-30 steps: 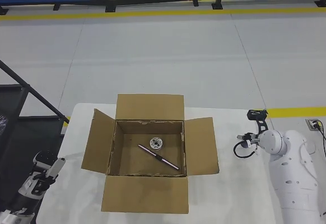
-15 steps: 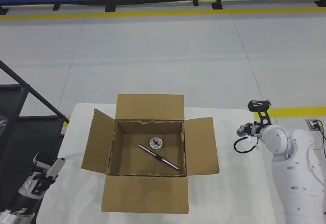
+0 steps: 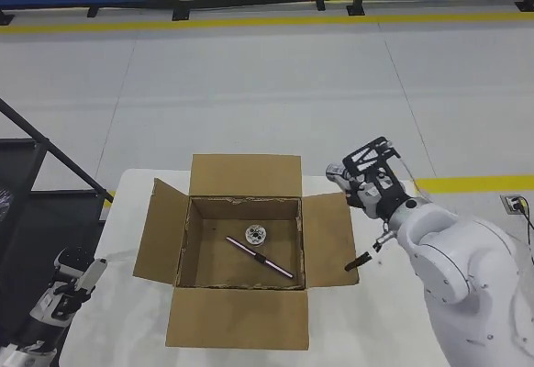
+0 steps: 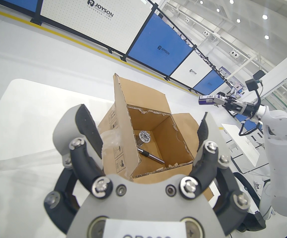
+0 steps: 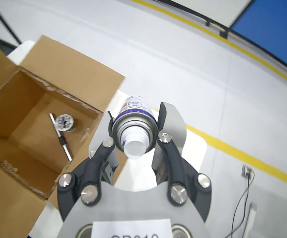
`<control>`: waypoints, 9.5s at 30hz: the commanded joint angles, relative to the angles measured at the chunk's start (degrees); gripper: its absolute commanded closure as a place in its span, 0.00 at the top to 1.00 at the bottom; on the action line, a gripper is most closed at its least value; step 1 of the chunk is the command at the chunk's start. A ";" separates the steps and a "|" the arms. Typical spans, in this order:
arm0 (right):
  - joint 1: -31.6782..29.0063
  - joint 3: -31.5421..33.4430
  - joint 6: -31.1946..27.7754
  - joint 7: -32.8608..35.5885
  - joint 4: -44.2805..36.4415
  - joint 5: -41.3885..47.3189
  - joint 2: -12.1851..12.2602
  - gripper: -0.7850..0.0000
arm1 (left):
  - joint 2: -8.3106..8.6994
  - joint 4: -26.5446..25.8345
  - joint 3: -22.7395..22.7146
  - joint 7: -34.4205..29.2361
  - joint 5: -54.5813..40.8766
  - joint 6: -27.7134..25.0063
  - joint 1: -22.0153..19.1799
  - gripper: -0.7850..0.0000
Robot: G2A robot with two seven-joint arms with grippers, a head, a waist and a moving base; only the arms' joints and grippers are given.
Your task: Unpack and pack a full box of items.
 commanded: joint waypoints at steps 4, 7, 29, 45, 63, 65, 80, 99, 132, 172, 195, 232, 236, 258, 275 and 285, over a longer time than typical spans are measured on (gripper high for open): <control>8.64 -10.30 -14.48 3.77 8.97 5.03 -0.57 0.00 | 0.00 0.00 0.00 0.00 0.00 0.00 0.00 1.00; 12.44 -16.01 -18.66 7.07 15.26 5.39 -1.14 0.00 | 0.00 0.00 0.00 0.00 0.00 0.00 0.00 1.00; 27.27 -37.48 -18.62 9.17 48.13 13.87 -8.07 0.13 | 0.00 0.00 0.00 0.00 0.00 0.00 0.00 1.00; 33.04 -43.88 -19.84 5.58 62.94 17.45 -13.19 0.35 | 0.00 0.00 0.00 0.00 0.00 0.00 0.00 1.00; 34.30 -44.22 -20.30 4.85 66.63 18.08 -14.61 0.50 | 0.00 0.00 0.00 0.00 0.00 0.00 0.00 1.00; 34.26 -44.10 -20.17 4.92 66.62 18.03 -14.60 0.50 | 0.00 0.00 0.00 0.00 0.00 0.00 0.00 1.00; 33.61 -43.00 -19.95 4.74 63.95 16.66 -14.12 0.48 | 0.00 0.00 0.00 0.00 0.00 0.00 0.00 1.00; 14.86 -19.46 -30.33 -4.87 29.76 20.11 -3.63 1.00 | 0.00 0.00 0.00 0.00 0.00 0.00 0.00 1.00; 8.41 -6.01 -42.11 -11.31 34.40 51.81 1.75 1.00 | 1.49 2.48 13.30 -10.90 12.35 8.84 -10.08 1.00; -6.47 12.06 -12.33 -2.43 33.43 71.36 9.08 1.00 | 3.38 10.54 31.63 -22.49 12.49 6.90 -22.92 1.00; 4.14 -2.11 -21.13 9.68 40.65 90.84 8.57 1.00 | 4.43 11.58 32.28 -21.06 12.07 7.79 -23.58 1.00; 26.38 -40.13 -26.60 4.20 68.69 92.20 -0.24 1.00 | 5.38 15.21 33.63 -16.74 9.36 10.91 -25.36 1.00; 27.11 -40.60 -27.78 3.02 68.72 93.33 -0.52 1.00 | 5.58 14.13 32.54 -16.13 8.51 10.44 -24.79 1.00; 31.95 -38.60 -38.09 -7.29 71.47 102.90 1.05 1.00 | 8.57 11.25 6.89 -26.28 -13.73 -3.87 -8.94 1.00; 30.70 -36.40 -37.10 -13.36 71.99 103.89 0.81 1.00 | 9.33 15.70 7.91 -32.56 -15.76 -0.40 -10.41 1.00; 30.90 -33.87 -35.47 -32.10 79.52 94.24 -0.11 1.00 | 13.10 24.89 10.78 -55.25 -25.73 0.46 -12.24 1.00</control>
